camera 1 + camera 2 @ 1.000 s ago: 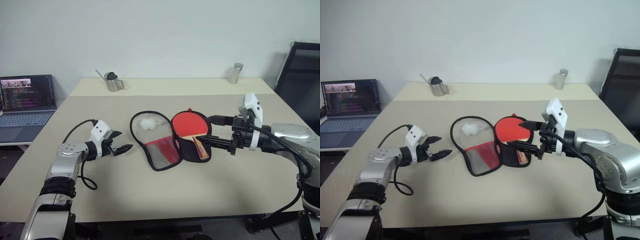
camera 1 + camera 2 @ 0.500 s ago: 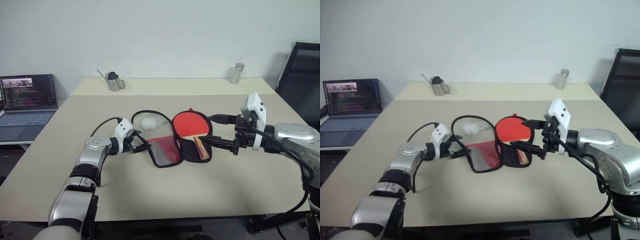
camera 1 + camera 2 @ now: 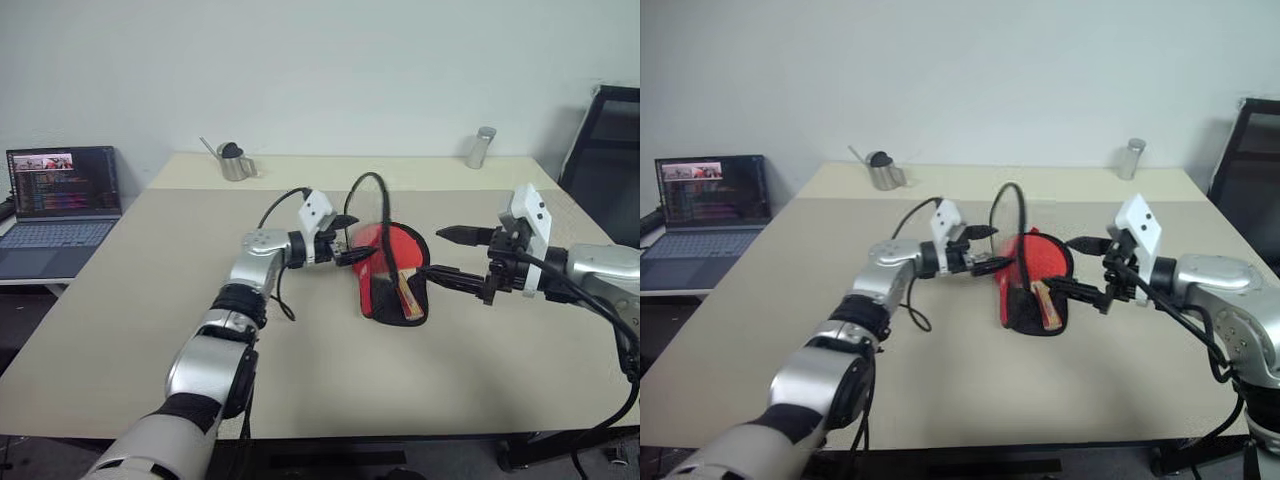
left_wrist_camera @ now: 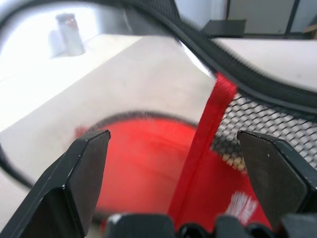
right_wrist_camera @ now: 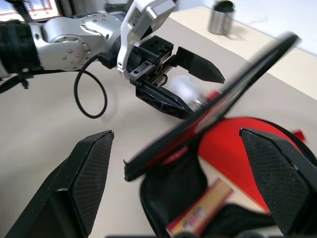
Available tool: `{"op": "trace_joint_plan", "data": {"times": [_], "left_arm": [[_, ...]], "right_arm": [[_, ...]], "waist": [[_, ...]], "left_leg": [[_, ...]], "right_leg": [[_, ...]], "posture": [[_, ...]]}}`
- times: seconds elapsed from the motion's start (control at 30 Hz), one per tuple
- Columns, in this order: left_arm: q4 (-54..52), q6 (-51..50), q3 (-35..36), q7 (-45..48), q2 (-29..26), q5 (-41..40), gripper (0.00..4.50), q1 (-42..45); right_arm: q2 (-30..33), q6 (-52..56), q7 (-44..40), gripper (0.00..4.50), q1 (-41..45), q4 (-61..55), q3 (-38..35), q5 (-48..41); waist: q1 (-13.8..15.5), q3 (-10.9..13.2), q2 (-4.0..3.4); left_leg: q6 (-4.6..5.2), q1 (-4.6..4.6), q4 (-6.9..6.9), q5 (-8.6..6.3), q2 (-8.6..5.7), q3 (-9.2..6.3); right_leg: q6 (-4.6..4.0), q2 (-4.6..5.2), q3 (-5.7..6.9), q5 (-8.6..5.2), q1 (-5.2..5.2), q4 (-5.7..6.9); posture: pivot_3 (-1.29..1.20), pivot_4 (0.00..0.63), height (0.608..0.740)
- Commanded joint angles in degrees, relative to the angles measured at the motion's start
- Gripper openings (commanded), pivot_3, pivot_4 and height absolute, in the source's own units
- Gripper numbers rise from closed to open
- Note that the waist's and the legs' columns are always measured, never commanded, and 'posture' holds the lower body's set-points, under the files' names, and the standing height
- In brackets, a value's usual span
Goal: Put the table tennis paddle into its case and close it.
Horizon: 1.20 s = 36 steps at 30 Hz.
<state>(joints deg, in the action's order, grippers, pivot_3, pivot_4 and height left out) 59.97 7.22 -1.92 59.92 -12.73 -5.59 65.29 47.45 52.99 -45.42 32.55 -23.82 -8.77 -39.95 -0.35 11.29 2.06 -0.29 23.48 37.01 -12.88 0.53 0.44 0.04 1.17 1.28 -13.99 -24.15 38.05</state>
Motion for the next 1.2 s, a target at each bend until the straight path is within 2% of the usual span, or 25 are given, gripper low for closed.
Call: {"op": "trace_joint_plan", "data": {"times": [0.03, 0.2, 0.47, 0.73, 0.9, 1.2], "left_arm": [[2.4, 2.9, 0.4, -1.1, 0.6, 0.7, 4.5, 2.1], [2.3, 3.1, 1.8, 1.3, -1.5, -0.3, 4.5, 1.6], [0.8, 2.9, 2.7, 3.9, -2.7, -1.3, 4.5, 1.2], [-10.0, -1.2, 5.5, 7.0, -11.0, -4.2, 4.5, -4.2], [-22.0, -8.7, 7.4, 7.6, -15.3, -7.8, 4.5, -9.7], [-37.6, -17.6, 8.3, 2.6, -17.9, -11.4, 4.5, -16.6]], "right_arm": [[0.8, 0.7, 2.4, 4.46, 0.3, -0.3, -2.1, 0.2], [-0.8, 4.8, 6.2, 4.46, -0.6, 1.7, -3.0, -1.3], [-0.6, 4.7, 6.9, 4.46, -1.9, 6.0, -0.5, 1.7], [-6.9, 2.9, 11.5, 4.46, 1.1, 17.7, 1.8, 6.2], [-11.8, 0.2, 15.0, 4.46, 5.0, 25.3, 3.9, 11.2], [-19.1, -2.6, 15.6, 4.46, 9.7, 37.3, 6.7, 16.0]], "waist": [[0.0, 0.0, 0.0], [0.0, 0.0, 0.0], [0.3, 0.0, 0.0], [-0.7, 0.0, 0.0], [-0.9, 0.0, 0.0], [-1.0, 0.0, -0.01]], "left_leg": [[0.0, -0.01, 0.0, 0.0, 0.02, 0.0], [0.0, -0.02, 0.0, 0.0, 0.03, 0.0], [0.0, 0.01, 0.02, 0.0, -0.05, -0.03], [0.0, -0.08, -0.02, 0.0, 0.08, 0.05], [-0.01, -0.07, 0.0, 0.0, 0.06, 0.06], [-0.01, -0.06, 0.01, 0.01, 0.05, 0.03]], "right_leg": [[0.0, 0.0, 0.0, 0.0, 0.0, 0.01], [-0.01, -0.01, 0.01, 0.0, 0.0, 0.02], [-0.22, -0.02, 0.04, 0.13, 0.01, 0.01], [-0.26, -0.02, -0.09, 0.15, -0.01, 0.08], [-0.27, -0.01, -0.11, 0.16, 0.0, 0.08], [-0.28, 0.09, -0.1, 0.17, 0.0, 0.09]], "posture": [[0.0, 0.15, 0.74], [0.0, 0.15, 0.74], [0.0, 0.15, 0.74], [0.0, 0.15, 0.74], [0.0, 0.15, 0.74], [0.0, 0.15, 0.74]]}}
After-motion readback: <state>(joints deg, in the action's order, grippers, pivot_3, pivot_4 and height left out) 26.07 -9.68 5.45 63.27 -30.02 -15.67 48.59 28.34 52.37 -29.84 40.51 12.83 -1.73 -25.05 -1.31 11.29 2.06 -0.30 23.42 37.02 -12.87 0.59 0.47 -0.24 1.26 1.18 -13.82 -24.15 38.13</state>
